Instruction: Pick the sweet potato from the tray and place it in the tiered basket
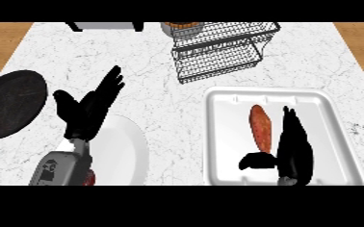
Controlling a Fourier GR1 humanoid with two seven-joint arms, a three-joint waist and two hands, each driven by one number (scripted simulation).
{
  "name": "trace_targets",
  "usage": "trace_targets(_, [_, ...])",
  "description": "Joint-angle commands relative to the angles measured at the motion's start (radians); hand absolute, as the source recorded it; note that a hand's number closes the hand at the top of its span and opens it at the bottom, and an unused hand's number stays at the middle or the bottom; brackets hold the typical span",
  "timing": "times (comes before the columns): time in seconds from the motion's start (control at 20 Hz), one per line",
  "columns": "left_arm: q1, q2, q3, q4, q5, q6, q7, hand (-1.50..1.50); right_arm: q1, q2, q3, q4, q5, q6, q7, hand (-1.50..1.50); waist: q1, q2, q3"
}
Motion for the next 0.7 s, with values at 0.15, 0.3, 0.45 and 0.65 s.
trace_targets(0.15, [-0.007, 0.0, 0.02, -0.008, 0.024, -0.027, 0.047, 0.0, -0.105, 0.002, -0.009, 0.159, -0.042, -0.034, -0.143, 1.5, 0.004, 0.014, -0.001])
trace_targets(0.3, [0.058, 0.008, 0.01, -0.013, 0.01, -0.045, -0.016, 0.0, -0.075, 0.049, 0.05, 0.228, 0.045, -0.115, -0.146, 1.5, 0.009, 0.014, -0.001])
trace_targets(0.45, [0.017, -0.023, 0.013, -0.011, 0.015, -0.019, 0.026, 0.0, -0.088, -0.013, 0.004, 0.139, 0.019, -0.046, -0.14, 1.5, 0.002, 0.013, -0.001])
trace_targets(0.65, [-0.008, -0.012, 0.026, 0.003, 0.011, -0.013, 0.038, 0.0, -0.102, -0.095, 0.008, 0.182, -0.029, 0.038, -0.237, 1.5, 0.005, 0.016, -0.001])
